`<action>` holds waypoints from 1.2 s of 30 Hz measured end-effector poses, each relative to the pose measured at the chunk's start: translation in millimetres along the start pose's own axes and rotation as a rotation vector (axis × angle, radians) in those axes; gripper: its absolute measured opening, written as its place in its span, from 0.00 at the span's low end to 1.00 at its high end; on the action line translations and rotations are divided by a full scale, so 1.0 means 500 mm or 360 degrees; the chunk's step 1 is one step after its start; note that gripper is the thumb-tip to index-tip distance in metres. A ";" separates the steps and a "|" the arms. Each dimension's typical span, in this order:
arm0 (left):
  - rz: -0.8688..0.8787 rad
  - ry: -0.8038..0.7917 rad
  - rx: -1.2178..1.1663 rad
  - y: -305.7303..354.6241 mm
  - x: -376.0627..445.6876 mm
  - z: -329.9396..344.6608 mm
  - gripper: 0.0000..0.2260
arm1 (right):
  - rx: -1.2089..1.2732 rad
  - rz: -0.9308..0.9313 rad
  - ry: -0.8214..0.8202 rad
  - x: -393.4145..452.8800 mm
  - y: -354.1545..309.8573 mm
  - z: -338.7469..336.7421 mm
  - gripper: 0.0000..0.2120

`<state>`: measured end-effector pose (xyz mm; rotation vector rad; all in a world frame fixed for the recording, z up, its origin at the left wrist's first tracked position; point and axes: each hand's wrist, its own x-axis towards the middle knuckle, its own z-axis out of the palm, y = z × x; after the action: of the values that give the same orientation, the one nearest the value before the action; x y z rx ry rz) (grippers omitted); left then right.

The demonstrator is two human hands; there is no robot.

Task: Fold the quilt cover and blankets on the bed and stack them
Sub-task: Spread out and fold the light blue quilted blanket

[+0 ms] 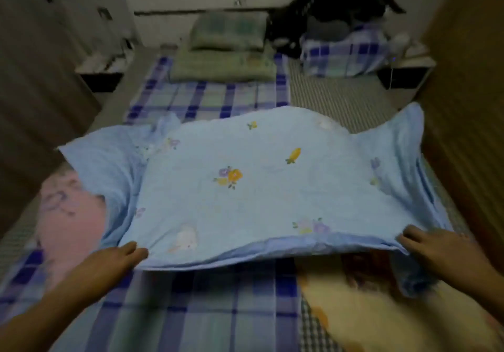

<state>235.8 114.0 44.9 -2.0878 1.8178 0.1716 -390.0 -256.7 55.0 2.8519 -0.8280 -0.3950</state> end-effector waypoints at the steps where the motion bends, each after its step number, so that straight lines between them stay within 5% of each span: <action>1: 0.0038 -0.0192 -0.0004 0.020 -0.006 0.077 0.21 | 0.0010 -0.0055 -0.0151 -0.011 -0.021 0.062 0.27; 7: -0.0040 -0.0548 -0.0296 0.189 0.037 0.268 0.16 | 0.0114 -0.0155 -0.0521 -0.004 -0.147 0.300 0.21; 13: -0.0296 0.0194 -0.0367 0.177 0.021 0.180 0.20 | 0.0154 0.0086 -0.0072 -0.031 -0.129 0.180 0.13; 16: 0.0035 0.0007 -0.0203 0.144 -0.011 0.200 0.18 | -0.0103 0.0080 -0.0731 -0.037 -0.120 0.193 0.08; 18: 0.0131 -0.0171 -0.0154 0.140 -0.010 0.221 0.22 | -0.0138 0.0200 -0.1026 -0.008 -0.135 0.204 0.14; 23: -0.0196 -0.0236 -0.0517 0.130 -0.001 0.228 0.06 | -0.0121 0.0263 -0.1255 0.051 -0.199 0.226 0.12; 27: -0.0284 -0.0466 -0.0495 0.117 0.022 0.233 0.05 | -0.0068 0.0129 -0.1431 0.079 -0.199 0.231 0.16; 33: 0.0075 -0.0635 -0.0024 0.152 0.028 0.226 0.10 | -0.0277 0.0158 -0.1380 0.205 -0.121 0.038 0.15; 35: 0.0149 -0.0619 0.0100 0.157 0.019 0.238 0.12 | -0.0321 0.0138 -0.1068 0.284 -0.124 -0.057 0.17; 36: 0.0168 -0.0611 0.0105 0.156 0.012 0.248 0.12 | -0.0292 0.0076 -0.0685 0.321 -0.138 -0.096 0.16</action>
<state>178.8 143.8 -86.6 -1.7675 1.6724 0.4961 -210.6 -282.6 52.9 2.6058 -0.8687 -1.0441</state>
